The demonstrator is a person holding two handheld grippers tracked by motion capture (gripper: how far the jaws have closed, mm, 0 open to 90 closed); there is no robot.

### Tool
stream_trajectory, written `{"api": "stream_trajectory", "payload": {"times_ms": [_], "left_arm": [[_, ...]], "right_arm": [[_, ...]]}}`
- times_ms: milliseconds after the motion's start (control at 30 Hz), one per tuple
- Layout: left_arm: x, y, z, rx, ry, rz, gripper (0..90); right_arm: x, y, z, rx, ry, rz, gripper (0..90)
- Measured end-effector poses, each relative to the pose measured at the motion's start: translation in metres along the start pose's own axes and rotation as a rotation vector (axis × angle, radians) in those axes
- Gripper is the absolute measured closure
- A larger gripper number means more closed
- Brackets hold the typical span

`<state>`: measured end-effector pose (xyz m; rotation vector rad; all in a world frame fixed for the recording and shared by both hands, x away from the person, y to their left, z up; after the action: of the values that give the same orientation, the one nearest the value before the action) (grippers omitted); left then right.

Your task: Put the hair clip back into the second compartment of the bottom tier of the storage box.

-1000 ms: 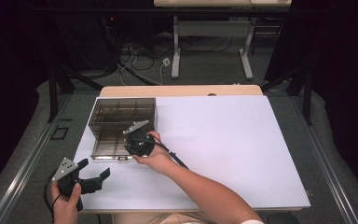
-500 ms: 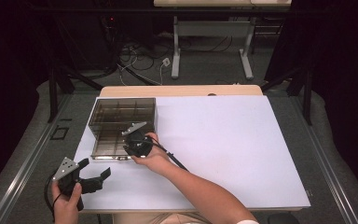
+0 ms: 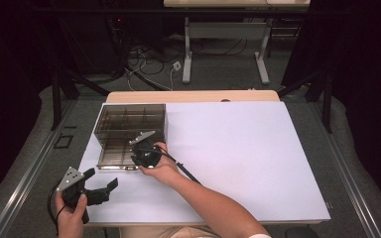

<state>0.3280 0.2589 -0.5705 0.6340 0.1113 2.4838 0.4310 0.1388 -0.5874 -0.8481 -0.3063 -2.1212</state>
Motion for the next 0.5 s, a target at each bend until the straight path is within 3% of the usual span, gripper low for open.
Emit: {"api": "stream_trajectory", "payload": {"times_ms": [500], "left_arm": [[-0.0007,0.0001,-0.0005,0.000,-0.003,-0.001,0.4]], "right_arm": [[-0.0059,0.0013,-0.0032,-0.025,-0.005,-0.013,80.6]]}}
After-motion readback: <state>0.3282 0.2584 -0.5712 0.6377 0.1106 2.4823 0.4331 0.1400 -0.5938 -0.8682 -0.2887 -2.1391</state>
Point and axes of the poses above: each handheld gripper's, and its own axes: x roughly backward along the jaws, z roughly out of its top, y roughly to its right, the point moved 8 cm from there along -x, roughly forward along the jaws, and after that the axes turned 4 degrees about -z, right-handed, at the moved point
